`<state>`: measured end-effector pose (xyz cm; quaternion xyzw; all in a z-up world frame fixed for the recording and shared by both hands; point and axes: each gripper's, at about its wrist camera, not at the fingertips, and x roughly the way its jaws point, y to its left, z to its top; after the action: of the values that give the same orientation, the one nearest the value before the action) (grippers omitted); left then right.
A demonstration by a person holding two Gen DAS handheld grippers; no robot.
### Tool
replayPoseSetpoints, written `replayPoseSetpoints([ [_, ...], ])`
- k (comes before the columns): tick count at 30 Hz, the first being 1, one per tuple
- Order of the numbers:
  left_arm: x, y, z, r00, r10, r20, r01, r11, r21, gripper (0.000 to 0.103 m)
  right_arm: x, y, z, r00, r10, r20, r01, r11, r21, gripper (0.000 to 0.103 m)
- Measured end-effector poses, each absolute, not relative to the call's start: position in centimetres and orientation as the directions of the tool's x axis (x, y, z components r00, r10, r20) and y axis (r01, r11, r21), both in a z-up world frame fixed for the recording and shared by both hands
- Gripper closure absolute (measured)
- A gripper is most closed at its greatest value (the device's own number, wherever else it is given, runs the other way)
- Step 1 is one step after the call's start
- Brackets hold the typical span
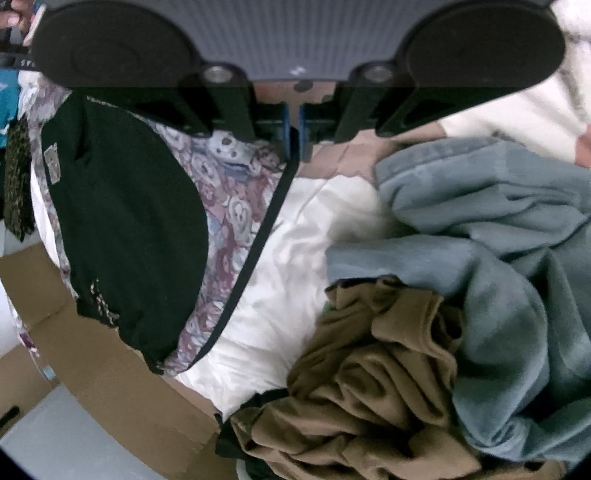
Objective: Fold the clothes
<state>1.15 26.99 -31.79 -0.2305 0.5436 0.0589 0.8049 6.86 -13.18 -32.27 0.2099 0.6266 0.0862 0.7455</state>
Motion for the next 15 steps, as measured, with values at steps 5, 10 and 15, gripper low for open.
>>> replayPoseSetpoints([
  [5, 1.0, 27.5, -31.6, 0.411, -0.103, -0.906, -0.352, 0.899, -0.261, 0.099, 6.8, -13.2, -33.5, 0.163, 0.426, -0.89, 0.165, 0.877, 0.451, 0.097],
  [10, 1.8, 28.0, -33.7, 0.352, -0.1, -0.931, -0.345, 0.91, -0.229, 0.098, 6.6, -13.3, -34.4, 0.154, 0.388, -0.909, 0.181, 0.893, 0.412, 0.091],
  [15, 2.2, 27.7, -34.2, 0.317, -0.018, -0.948, -0.325, 0.937, -0.127, 0.091, 6.5, -14.6, -34.7, 0.184, 0.341, -0.922, 0.203, 0.905, 0.375, 0.075],
])
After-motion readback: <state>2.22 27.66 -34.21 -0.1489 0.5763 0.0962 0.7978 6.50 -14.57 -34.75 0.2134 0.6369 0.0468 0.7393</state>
